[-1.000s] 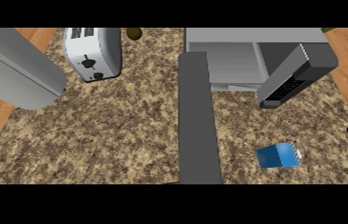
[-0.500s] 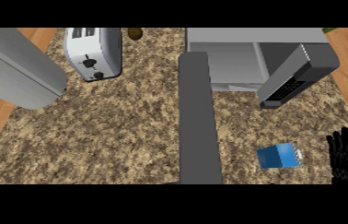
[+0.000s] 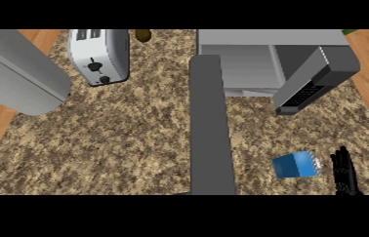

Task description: Pick up the milk, place it into the microwave and close the microwave

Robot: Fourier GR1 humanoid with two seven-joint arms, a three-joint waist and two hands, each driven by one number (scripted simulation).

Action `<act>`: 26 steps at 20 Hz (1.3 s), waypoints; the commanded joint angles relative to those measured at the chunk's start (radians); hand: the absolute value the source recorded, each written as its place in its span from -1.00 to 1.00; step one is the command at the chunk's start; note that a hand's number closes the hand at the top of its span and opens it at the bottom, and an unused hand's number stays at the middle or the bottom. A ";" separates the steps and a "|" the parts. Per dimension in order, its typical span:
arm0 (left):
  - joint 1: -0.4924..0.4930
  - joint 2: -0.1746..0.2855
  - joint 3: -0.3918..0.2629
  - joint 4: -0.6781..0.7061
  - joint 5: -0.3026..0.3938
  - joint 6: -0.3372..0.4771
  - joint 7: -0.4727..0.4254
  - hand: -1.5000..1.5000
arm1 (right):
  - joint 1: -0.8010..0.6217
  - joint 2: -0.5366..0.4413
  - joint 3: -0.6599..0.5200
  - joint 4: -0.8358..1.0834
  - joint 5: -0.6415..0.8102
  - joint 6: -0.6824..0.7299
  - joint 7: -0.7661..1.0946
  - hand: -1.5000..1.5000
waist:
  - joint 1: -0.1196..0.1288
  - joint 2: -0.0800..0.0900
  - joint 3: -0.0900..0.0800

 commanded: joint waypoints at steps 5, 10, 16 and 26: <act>-0.001 -0.025 0.031 -0.043 0.061 -0.025 0.041 -1.00 | -0.130 -0.079 -0.076 0.310 0.015 0.005 -0.168 -1.00 | -0.002 0.001 0.000; 0.098 -0.101 0.059 -0.086 0.060 -0.132 0.030 -1.00 | -0.190 -0.070 -0.068 0.410 0.027 -0.015 -0.207 -1.00 | 0.002 0.000 -0.001; 0.044 -0.057 0.109 -0.038 0.111 -0.125 0.073 -1.00 | -0.309 -0.094 -0.118 0.702 -0.018 0.028 -0.403 -1.00 | 0.001 0.000 0.000; 0.005 -0.050 0.130 0.019 0.155 -0.143 0.102 -1.00 | -0.460 -0.140 -0.130 1.001 -0.031 0.126 -0.587 1.00 | 0.002 0.002 0.000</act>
